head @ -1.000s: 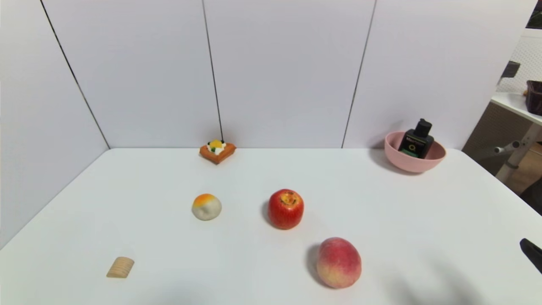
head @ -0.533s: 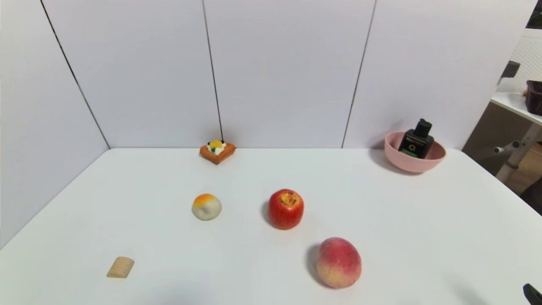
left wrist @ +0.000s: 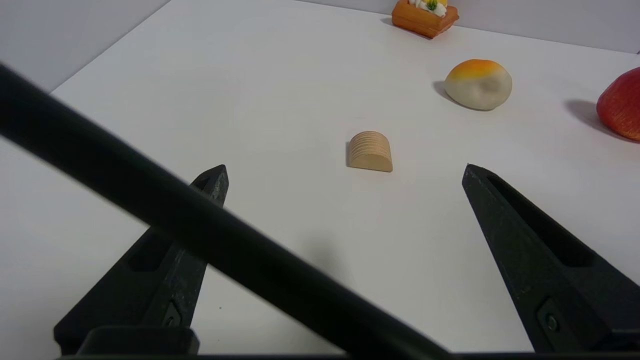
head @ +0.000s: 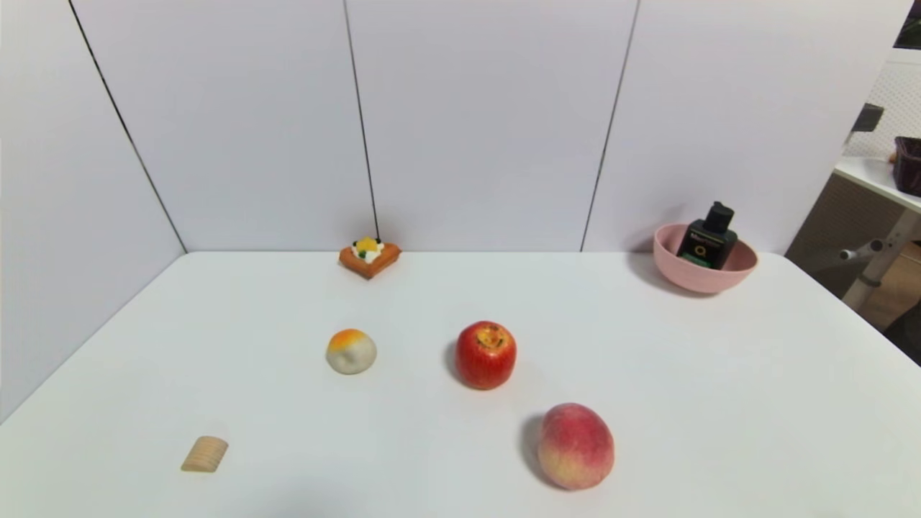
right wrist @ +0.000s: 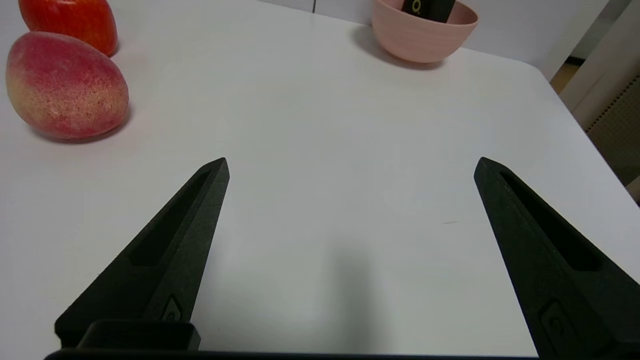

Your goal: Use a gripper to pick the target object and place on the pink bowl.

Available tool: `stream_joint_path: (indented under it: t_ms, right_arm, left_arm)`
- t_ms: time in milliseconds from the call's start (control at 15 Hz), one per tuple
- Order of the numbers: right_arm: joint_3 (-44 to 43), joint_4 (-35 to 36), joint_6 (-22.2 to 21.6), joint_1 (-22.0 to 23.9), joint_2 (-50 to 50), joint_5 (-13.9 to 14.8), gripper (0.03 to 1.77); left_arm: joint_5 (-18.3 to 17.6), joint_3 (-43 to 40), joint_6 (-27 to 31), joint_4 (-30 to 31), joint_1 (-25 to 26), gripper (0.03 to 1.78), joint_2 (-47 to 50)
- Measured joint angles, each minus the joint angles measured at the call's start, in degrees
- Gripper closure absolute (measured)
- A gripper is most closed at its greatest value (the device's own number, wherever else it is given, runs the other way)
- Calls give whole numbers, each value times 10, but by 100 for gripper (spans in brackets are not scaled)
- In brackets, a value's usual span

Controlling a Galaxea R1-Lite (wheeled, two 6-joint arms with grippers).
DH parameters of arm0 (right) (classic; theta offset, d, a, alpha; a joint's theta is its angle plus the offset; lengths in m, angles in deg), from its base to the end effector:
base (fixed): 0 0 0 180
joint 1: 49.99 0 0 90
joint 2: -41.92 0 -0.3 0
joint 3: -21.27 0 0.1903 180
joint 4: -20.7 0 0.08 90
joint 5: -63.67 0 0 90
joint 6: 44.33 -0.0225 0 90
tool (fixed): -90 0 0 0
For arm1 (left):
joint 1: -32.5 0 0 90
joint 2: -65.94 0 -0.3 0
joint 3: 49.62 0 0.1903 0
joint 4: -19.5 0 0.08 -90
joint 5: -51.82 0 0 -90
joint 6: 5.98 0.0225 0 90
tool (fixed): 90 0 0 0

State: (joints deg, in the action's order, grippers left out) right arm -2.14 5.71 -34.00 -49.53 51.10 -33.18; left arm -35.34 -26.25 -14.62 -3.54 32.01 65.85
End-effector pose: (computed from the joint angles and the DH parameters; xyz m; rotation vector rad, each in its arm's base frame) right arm -0.0093 0.0028 0.0933 -0.1793 0.0032 0.1124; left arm -0.0227 0.0013 0.0761 -0.1509 -0.0073 0.0406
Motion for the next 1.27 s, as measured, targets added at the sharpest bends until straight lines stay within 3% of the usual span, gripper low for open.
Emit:
stream_joint_path:
  t_ms: [133,333,1267]
  right_arm:
    - [-6,-32,-2,0,-48,6,11]
    - [-2,-77,-20,-2,-81,56,11]
    - [0,-84,-23,-3,-93,52,10]
  left_arm:
    - [0,0,0,0,0,12,0]
    - [0,0,0,0,0,12,0]
    - [0,0,0,0,0,12,0]
